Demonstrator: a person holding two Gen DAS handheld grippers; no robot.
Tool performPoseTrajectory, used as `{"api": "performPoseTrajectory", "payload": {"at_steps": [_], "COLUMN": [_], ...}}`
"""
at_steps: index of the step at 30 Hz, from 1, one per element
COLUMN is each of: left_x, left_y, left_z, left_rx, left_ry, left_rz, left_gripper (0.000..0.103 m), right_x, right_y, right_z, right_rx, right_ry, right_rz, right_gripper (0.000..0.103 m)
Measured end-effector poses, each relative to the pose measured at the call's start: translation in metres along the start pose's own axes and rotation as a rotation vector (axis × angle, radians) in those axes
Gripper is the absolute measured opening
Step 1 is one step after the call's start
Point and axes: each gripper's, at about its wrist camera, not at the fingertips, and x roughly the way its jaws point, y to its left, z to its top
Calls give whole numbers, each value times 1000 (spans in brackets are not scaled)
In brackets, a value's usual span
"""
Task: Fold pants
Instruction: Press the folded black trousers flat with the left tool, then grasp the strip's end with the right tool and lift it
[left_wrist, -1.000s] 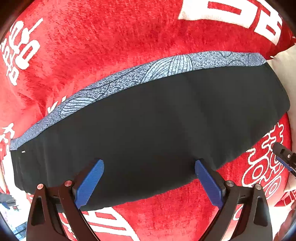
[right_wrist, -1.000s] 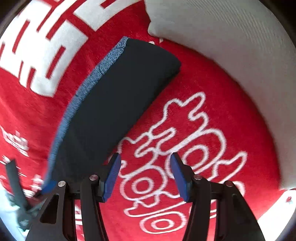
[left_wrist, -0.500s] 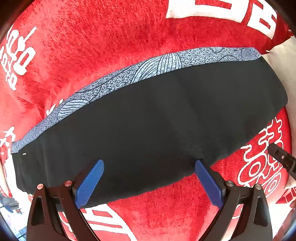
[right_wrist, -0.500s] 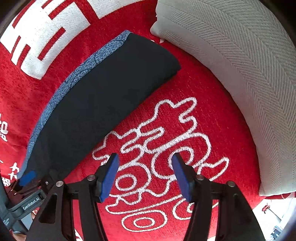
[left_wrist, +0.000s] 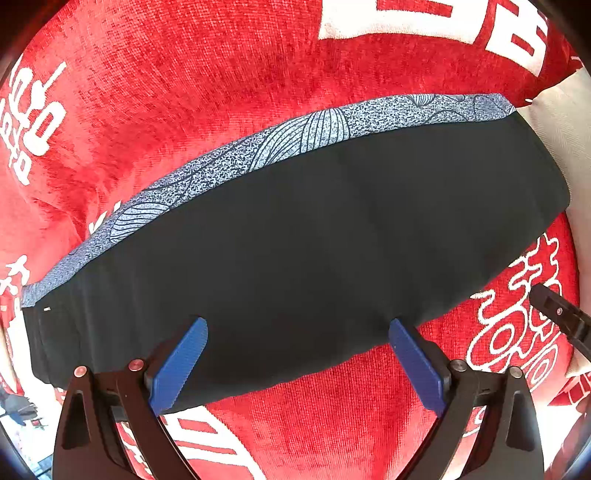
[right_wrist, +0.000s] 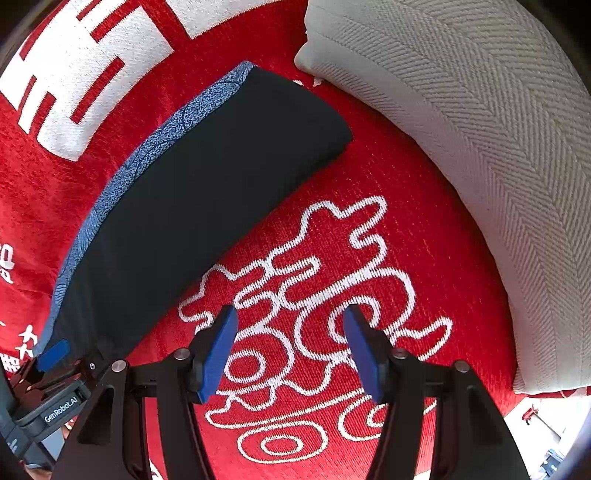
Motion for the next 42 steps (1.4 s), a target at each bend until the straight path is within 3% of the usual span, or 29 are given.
{"api": "performPoseTrajectory", "payload": {"at_steps": [20,22,24,27,36,42], "left_x": [0,-5,-8,-3,19,23], "left_y": [1,4,8,11,15,19], "left_z": [5,6,8,12,13,14], "left_rx": [-13,-29,-47,-83,-124,-115], "left_ry": [-11,-39,-65,-79,-66,-65], "left_rz": [-11,-13,-18,-25,-34,-50], "left_gripper": [100,100,100,100,100,99], "right_x": [9,6,1,5,32,42], "right_y": [-5,-9,-20,-34,-38,-31], "right_z": [3,5,7,9,33,52], "right_rx": [14,36,112,205,261,297], "right_ry": [0,-19,-61,-96,-186,-223], "right_rz": [11,63,230,384,556,605], "right_gripper": [64,64,64,64,64,64]}}
